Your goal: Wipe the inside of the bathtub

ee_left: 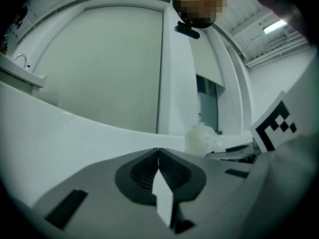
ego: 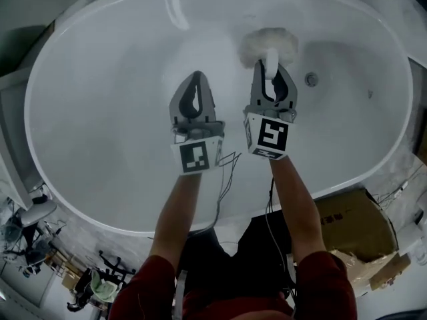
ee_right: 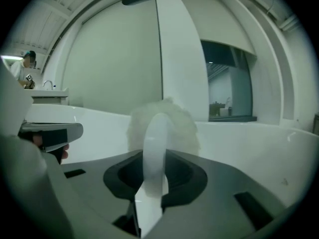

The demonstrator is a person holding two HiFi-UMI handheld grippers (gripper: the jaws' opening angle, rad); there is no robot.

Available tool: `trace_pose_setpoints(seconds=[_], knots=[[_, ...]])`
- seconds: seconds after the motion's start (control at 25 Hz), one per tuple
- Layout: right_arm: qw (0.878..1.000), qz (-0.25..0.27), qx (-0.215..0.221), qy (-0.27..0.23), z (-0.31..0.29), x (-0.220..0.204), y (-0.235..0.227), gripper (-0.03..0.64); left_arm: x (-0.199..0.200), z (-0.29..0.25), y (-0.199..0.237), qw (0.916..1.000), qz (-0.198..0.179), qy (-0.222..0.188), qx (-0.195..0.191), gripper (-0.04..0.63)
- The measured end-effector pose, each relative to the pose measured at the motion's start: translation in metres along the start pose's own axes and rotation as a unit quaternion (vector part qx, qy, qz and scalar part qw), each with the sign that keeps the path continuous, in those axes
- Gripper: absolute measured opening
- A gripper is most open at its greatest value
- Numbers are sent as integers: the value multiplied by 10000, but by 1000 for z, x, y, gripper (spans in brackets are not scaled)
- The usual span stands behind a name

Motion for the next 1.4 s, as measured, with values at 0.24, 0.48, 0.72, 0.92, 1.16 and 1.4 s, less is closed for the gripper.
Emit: trace_pose_setpoints(seconds=[0.24, 0.48, 0.72, 0.92, 1.16, 1.4], knots=[[9960, -144, -857, -221, 38, 21, -125, 94, 26, -40, -111, 9961, -300, -279, -777, 15], [9911, -238, -1287, -232, 49, 25, -207, 94, 43, -68, -188, 9918, -325, -273, -1203, 15], [9898, -195, -1398, -165, 23, 31, -262, 94, 56, -104, -234, 9895, -180, -347, -1393, 15], [9886, -245, -1480, -95, -19, 40, -305, 94, 59, -130, -256, 9877, -212, -414, -1490, 15], [9879, 29, -1552, 10, -68, 57, -346, 94, 55, -142, -262, 9867, -247, -329, -1570, 15], [9857, 223, -1665, 123, -90, 51, -354, 92, 42, -148, -255, 9880, -210, -216, -1517, 15]])
Point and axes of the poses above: the fingertips, and each gripper's own axes: z backward along the fingers, y to its left, x out of its top, the point moved 8 cm from there along z, backward along the fingers, and after that the axes turned 9 degrees about -z, right-handed, at the moved point
